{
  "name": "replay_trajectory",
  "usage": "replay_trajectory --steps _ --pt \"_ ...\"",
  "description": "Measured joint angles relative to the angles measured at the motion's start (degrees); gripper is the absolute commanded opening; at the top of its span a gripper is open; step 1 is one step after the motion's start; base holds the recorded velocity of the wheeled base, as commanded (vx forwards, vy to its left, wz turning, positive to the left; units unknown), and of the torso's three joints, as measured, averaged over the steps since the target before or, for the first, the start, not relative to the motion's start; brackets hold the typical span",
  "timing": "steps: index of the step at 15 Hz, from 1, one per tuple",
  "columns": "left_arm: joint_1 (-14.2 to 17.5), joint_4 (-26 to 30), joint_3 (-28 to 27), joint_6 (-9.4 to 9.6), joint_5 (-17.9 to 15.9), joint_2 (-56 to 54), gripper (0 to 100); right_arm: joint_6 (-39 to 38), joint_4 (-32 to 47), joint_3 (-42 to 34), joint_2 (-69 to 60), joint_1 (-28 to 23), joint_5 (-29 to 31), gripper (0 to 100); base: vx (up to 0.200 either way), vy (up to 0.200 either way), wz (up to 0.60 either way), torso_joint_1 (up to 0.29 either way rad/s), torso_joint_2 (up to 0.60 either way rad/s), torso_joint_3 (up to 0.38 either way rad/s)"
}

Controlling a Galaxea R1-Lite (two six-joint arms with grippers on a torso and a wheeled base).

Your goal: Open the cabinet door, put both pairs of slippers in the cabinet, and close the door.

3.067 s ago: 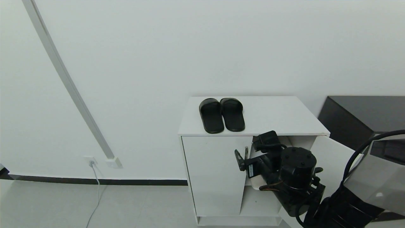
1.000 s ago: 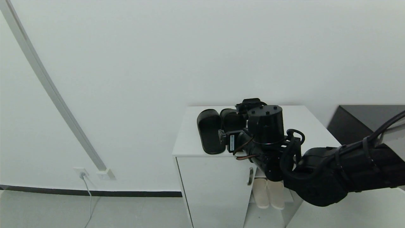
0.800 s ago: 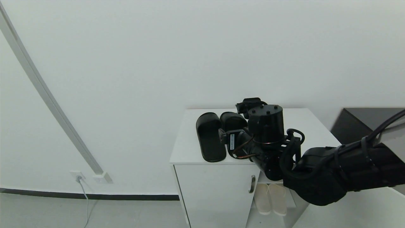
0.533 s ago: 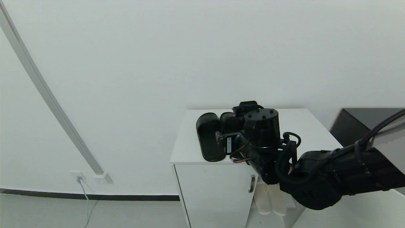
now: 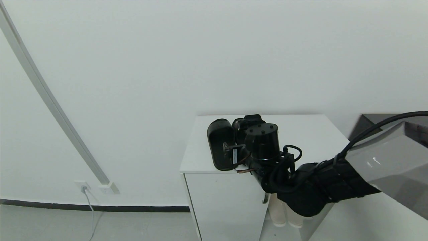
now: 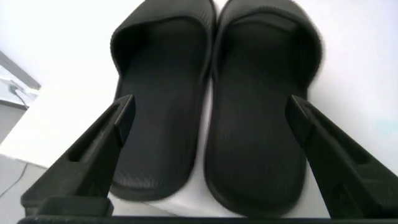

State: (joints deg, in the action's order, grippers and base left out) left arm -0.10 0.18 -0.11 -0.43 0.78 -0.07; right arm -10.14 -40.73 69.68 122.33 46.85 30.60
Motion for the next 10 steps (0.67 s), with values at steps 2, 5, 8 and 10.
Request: replay_trajectory --steps 2,5,8,10 --pt "0.0 0.0 0.0 0.00 0.0 0.0 0 0.4 0.4 4.1 2.9 -0.7 0.0 100 0.000 0.000 0.00 0.000 0.00 0.000" --pt "0.0 0.0 0.0 -0.01 0.0 0.0 0 2.3 1.5 10.8 7.3 -2.4 0.0 100 0.000 0.000 0.00 0.000 0.00 0.000" --pt "0.0 0.0 0.0 -0.59 0.2 0.0 0 2.6 2.6 15.3 10.6 -3.7 -1.1 100 0.000 0.000 0.00 0.000 0.00 0.000" --pt "0.0 0.0 0.0 -0.61 0.2 0.0 0 2.6 3.2 17.4 12.2 -4.6 -1.5 100 0.000 0.000 0.00 0.000 0.00 0.000"
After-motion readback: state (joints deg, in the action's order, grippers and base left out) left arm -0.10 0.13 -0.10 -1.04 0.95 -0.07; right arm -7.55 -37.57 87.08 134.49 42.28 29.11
